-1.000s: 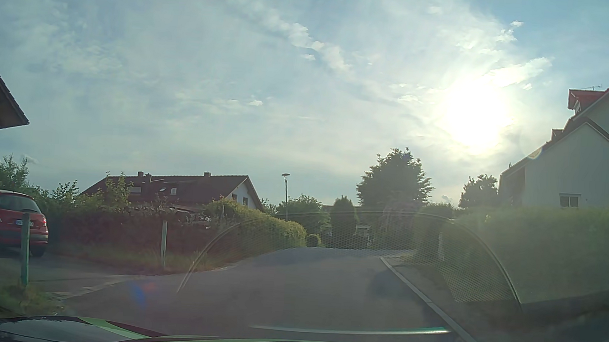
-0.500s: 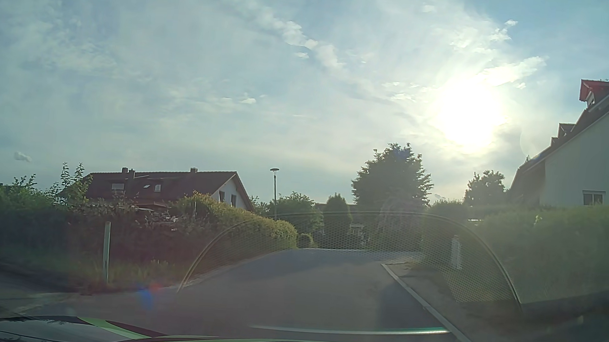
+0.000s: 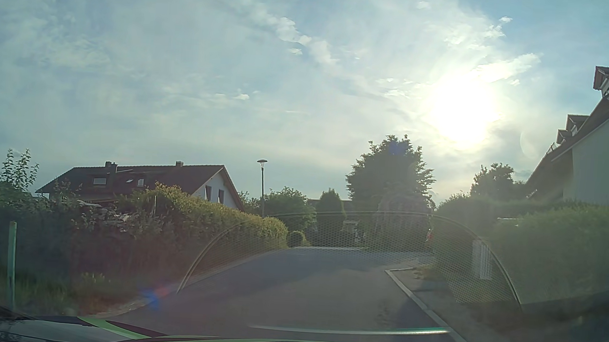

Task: Follow the waypoints while adhering to traffic rules and regulations

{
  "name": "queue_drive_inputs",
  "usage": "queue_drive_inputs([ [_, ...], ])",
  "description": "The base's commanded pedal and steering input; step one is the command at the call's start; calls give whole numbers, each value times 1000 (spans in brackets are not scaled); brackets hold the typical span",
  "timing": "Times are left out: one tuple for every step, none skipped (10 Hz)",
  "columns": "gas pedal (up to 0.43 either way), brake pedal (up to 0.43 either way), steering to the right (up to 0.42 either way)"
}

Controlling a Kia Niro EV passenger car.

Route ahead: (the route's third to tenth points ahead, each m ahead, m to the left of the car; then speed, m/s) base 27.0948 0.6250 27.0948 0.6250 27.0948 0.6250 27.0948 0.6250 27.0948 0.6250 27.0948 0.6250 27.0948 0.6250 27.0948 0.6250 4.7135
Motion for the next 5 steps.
queue_drive_inputs([
  [177,0,26],
  [177,0,26],
  [177,0,26],
  [177,0,25],
  [177,0,25],
])
